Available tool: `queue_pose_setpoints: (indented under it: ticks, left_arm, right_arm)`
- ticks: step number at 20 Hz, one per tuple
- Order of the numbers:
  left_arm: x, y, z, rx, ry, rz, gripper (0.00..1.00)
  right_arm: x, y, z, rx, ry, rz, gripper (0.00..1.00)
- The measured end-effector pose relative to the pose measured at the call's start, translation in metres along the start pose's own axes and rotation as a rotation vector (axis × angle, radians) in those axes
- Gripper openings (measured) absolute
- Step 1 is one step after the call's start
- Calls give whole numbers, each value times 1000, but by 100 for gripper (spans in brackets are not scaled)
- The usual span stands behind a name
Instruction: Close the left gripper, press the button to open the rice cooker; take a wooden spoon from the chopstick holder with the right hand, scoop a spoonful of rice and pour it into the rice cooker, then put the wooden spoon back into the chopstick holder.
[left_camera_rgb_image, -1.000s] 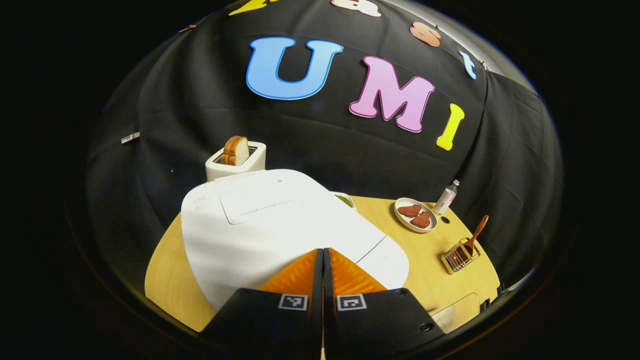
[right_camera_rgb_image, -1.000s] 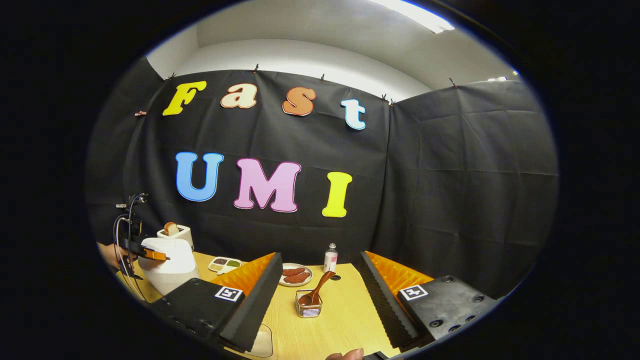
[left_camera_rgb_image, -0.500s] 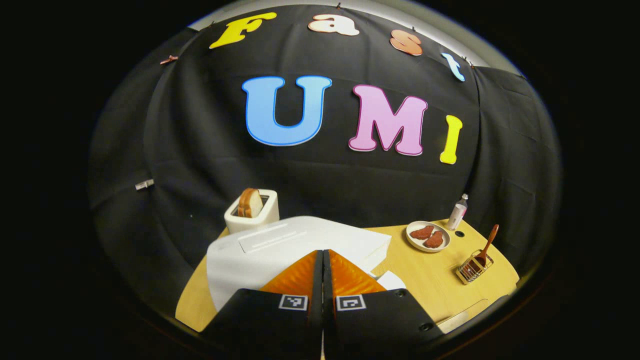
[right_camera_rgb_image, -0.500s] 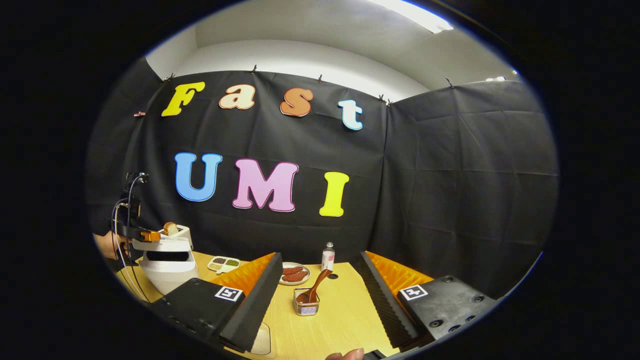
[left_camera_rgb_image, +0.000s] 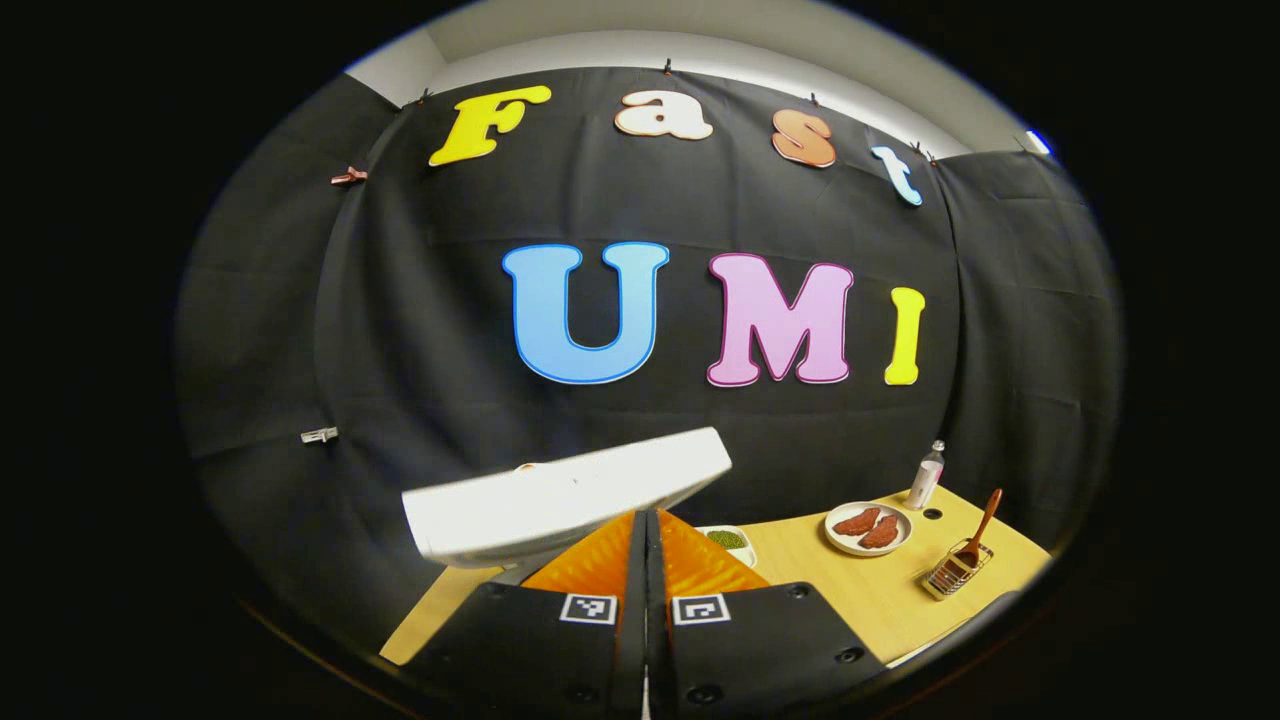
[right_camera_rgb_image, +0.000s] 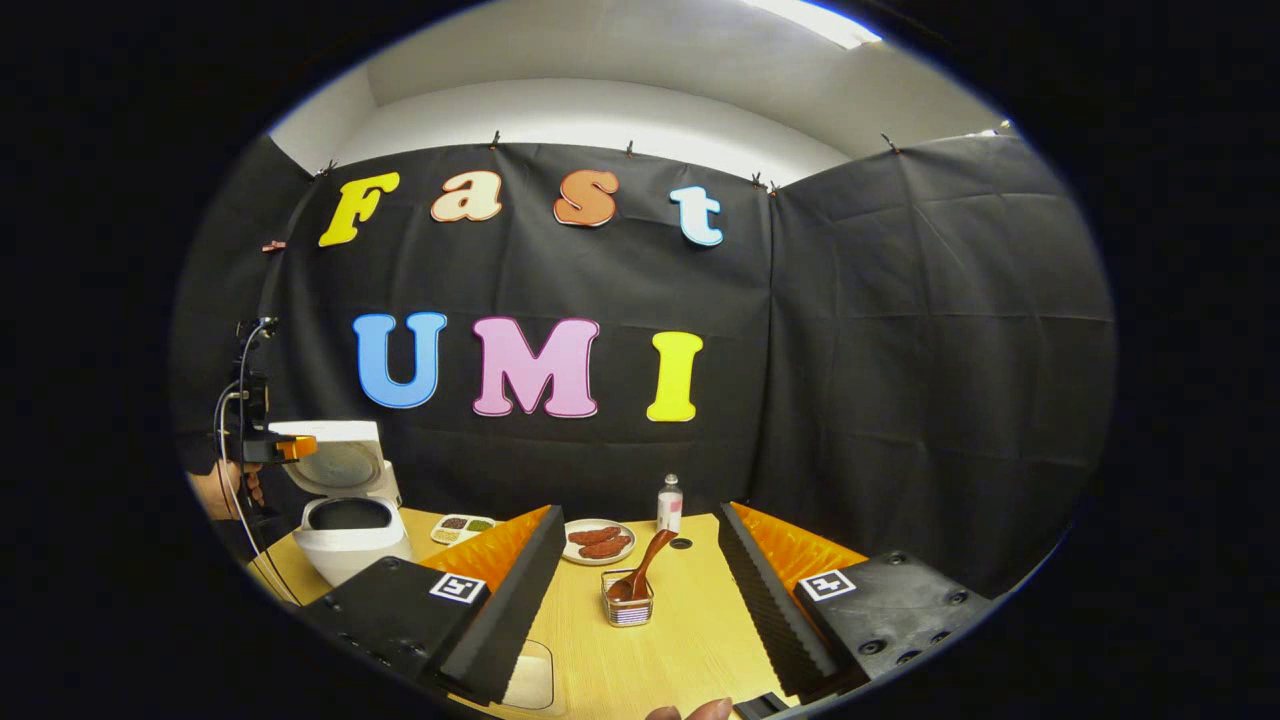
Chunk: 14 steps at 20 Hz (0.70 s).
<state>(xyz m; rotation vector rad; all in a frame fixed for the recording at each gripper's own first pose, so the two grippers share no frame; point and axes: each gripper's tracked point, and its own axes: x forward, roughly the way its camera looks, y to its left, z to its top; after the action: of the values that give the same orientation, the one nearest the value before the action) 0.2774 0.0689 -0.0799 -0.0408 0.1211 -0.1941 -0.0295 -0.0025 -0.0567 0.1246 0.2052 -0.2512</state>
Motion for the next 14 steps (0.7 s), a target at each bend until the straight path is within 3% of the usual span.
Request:
queue_pose_setpoints:
  ticks: [2, 6, 9, 14]
  left_arm:
    - [-12, -8, 3, -25, -11, -7, 10]
    - [-38, -24, 6, -56, -37, -2, 98]
    - [-71, -43, 17, -100, -73, -6, 95]
    - [-122, -64, 13, -153, -84, 58, 95]
  right_arm:
    - [6, 2, -9, -2, 19, 34, 98]
    - [34, 6, -34, 20, 68, 110, 98]
    - [63, 3, -65, 47, 118, 152, 97]
    - [123, -4, -119, 123, 225, 210, 98]
